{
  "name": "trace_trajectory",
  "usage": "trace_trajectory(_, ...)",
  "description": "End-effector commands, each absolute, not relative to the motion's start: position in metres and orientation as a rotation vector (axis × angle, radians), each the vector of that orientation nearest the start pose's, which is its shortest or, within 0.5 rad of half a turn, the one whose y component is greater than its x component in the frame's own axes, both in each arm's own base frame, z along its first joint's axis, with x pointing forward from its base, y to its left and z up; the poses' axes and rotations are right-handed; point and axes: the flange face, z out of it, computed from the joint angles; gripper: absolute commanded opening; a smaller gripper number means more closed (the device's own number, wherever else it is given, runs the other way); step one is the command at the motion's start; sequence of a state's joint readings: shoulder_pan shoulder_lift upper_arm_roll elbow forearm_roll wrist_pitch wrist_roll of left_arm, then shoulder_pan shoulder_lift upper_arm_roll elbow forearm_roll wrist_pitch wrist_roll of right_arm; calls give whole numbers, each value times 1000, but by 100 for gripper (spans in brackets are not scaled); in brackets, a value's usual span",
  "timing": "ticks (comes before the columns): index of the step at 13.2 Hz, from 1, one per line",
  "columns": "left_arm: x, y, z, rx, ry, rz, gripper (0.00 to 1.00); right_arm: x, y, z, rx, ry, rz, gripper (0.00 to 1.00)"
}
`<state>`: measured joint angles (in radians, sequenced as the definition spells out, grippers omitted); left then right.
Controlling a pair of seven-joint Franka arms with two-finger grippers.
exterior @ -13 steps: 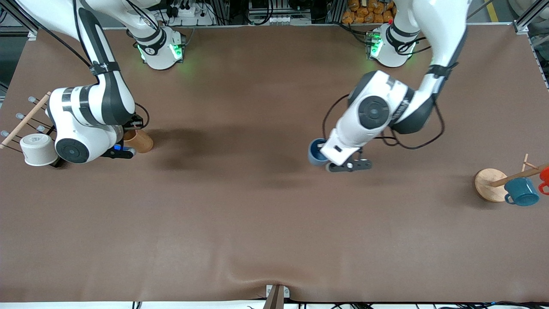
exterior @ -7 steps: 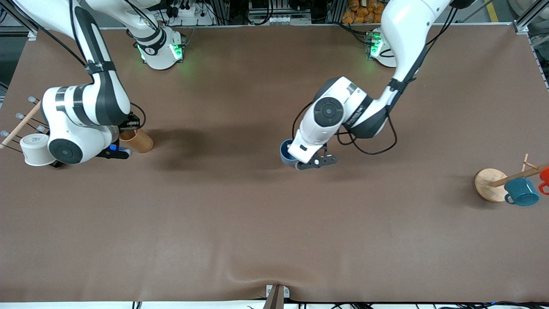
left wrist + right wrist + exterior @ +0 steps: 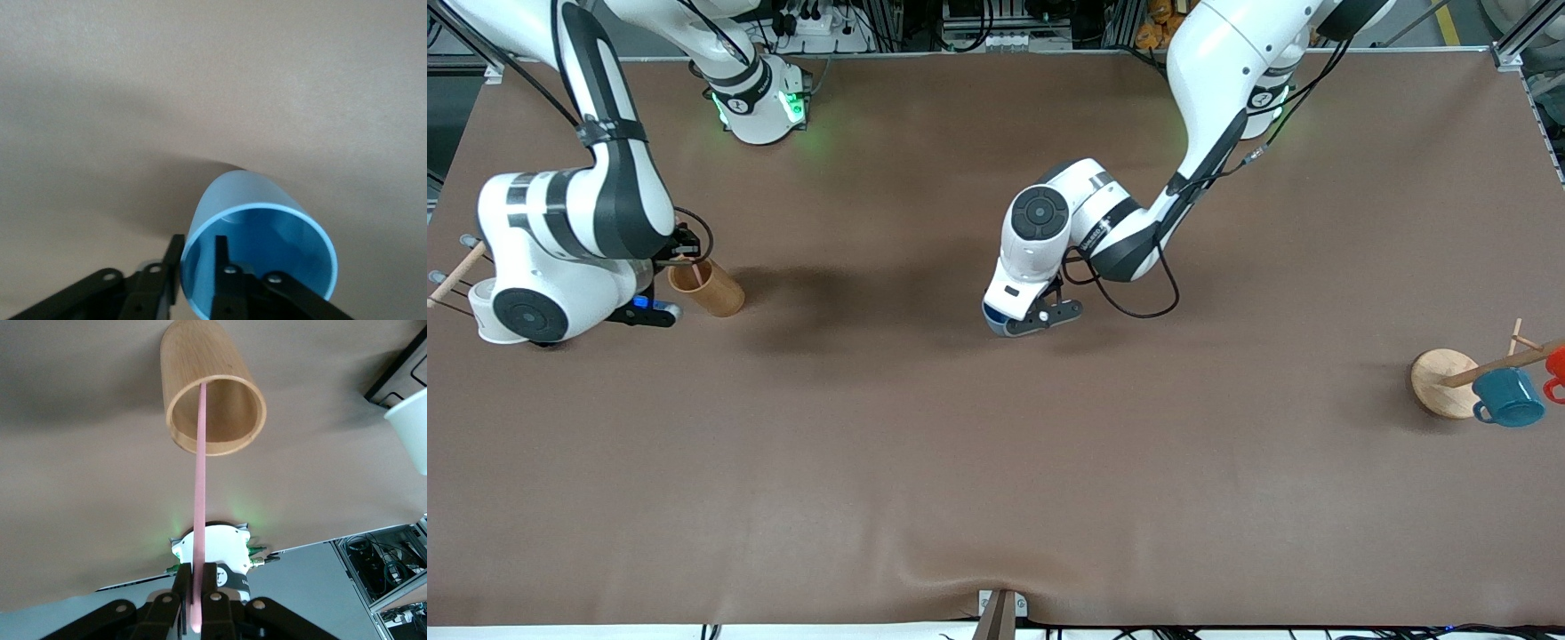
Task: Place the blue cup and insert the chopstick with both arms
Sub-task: 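Carry the blue cup with the left gripper toward the table middle, then set the blue cup down and open the left gripper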
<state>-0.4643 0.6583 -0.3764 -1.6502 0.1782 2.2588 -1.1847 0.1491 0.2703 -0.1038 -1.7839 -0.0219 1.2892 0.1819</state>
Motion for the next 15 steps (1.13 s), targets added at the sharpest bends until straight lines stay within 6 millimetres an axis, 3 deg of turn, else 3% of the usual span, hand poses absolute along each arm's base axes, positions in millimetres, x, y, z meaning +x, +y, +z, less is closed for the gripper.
trace_trajectory(1, 493, -484, 267, -3153, -517, 51, 100, 543, 21, 419, -3037, 237, 1177, 0)
trace_trajectory(3, 510, -466, 314, -3150, -551, -10, 100, 548, 23, 446, -3046, 227, 1145, 0)
trace_trajectory(5, 532, -431, 372, -3135, -640, -73, 100, 551, 32, 469, -3050, 201, 1128, 0)
trace_trajectory(7, 546, -398, 420, -3122, -687, -122, 100, 554, 53, 492, -3010, 160, 1067, 0)
trace_trajectory(9, 556, -368, 459, -3100, -636, -134, 100, 553, 81, 501, -2984, 246, 1045, 0)
trace_trajectory(10, 565, -350, 469, -3091, -580, -115, 100, 550, 108, 502, -2978, 257, 1051, 0)
trace_trajectory(12, 579, -310, 493, -3073, -470, -84, 100, 548, 159, 483, -2909, 405, 1132, 0)
trace_trajectory(15, 588, -250, 529, -3082, -381, -56, 100, 561, 229, 452, -2669, 658, 1209, 0)
